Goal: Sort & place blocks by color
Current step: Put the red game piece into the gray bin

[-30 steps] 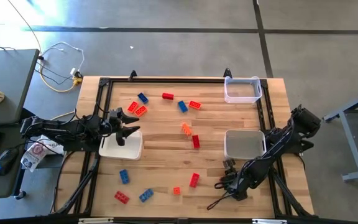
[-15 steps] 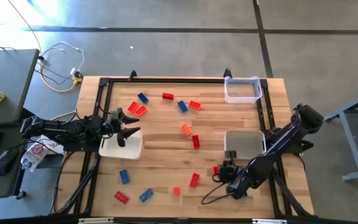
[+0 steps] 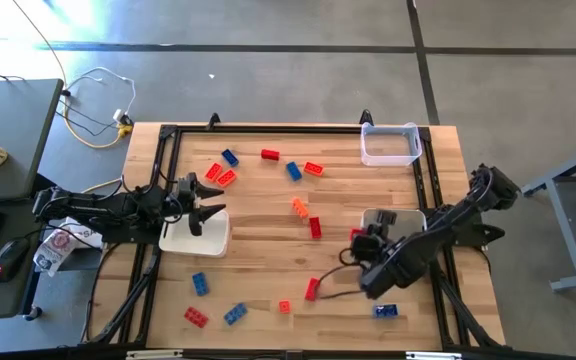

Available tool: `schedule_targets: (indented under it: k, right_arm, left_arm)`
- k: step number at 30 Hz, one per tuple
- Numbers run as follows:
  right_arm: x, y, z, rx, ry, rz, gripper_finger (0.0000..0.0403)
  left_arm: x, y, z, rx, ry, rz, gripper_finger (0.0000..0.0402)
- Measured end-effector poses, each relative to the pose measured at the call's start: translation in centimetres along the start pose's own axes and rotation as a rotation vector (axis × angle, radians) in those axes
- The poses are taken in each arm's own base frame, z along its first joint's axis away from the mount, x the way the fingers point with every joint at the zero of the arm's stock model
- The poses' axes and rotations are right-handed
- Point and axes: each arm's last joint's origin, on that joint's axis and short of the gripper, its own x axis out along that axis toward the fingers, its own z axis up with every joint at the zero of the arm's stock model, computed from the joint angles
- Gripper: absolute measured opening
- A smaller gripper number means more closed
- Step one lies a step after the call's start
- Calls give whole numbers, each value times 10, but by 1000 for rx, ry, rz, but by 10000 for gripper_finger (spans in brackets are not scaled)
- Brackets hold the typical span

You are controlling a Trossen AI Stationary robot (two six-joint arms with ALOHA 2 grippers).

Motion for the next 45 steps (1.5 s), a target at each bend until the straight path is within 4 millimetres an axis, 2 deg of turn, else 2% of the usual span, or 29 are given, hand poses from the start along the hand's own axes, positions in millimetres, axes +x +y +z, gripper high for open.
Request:
schedule_targets:
  k: [6, 11, 20, 26, 33, 45]
  right_arm:
    - [4, -19, -4, 4, 128, -109, 124]
    - [14, -23, -12, 33, 164, -120, 125]
    - [44, -25, -53, 87, 338, -154, 125]
    - [53, -30, -70, 188, 325, -72, 126]
    - [66, -35, -82, 385, 306, 86, 126]
    - [110, -40, -99, 546, 409, 212, 126]
  left_arm:
    - [0, 0, 0, 0, -2, 7, 220]
    - [0, 1, 0, 1, -7, 25, 220]
    - [-2, -4, 25, 67, -33, 73, 220]
    - [3, -5, 35, 118, 35, 171, 220]
    - [13, -6, 44, 123, 153, 290, 220]
    - [43, 7, 65, 94, 336, 494, 220]
